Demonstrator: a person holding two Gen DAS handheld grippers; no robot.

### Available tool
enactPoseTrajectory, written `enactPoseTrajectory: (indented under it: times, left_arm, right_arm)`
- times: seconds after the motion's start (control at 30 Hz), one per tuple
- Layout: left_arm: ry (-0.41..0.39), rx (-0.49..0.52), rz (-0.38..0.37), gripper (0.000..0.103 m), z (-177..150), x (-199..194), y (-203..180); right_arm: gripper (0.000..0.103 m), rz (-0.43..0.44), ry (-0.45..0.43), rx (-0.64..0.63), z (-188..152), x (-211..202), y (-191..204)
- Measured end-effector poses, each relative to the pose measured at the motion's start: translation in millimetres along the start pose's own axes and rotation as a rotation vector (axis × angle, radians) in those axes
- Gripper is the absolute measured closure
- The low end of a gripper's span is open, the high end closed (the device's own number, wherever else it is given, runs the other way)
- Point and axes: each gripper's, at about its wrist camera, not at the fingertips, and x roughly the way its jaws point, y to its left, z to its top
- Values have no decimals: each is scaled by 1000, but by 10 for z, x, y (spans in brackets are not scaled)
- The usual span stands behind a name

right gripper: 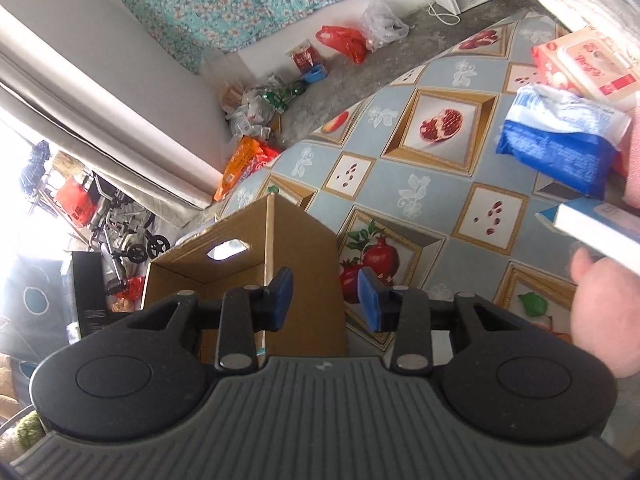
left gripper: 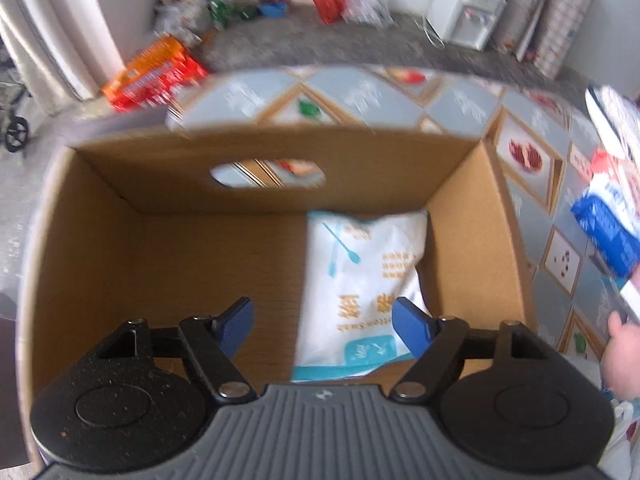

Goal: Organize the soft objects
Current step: 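Reach the right tool to the blue-and-teal wet wipes pack and grasp it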

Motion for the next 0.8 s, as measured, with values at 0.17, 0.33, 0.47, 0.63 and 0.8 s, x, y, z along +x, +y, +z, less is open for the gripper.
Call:
enactPoseTrajectory:
  times: [0.17, 0.33, 0.47, 0.63, 0.8]
  left_arm:
    - [-109, -53, 50, 25, 112, -495, -18]
    - [-161, -45, 32, 20, 338, -841, -410]
    - [-149, -35, -65, 20, 507, -849, -921]
    - [-67, -30, -139, 30, 623, -487, -1608]
    - [23, 30, -155, 39, 565, 16, -2221]
  right_arm:
    - [55, 20, -30, 11, 161, -116, -236]
    - [54, 5, -66, 20, 495, -268, -579]
    - [53, -61, -79, 13, 876, -356, -973]
    - [53, -141, -43, -1, 1348, -174, -1515]
    - [55, -166, 31, -60, 1701, 196, -1862]
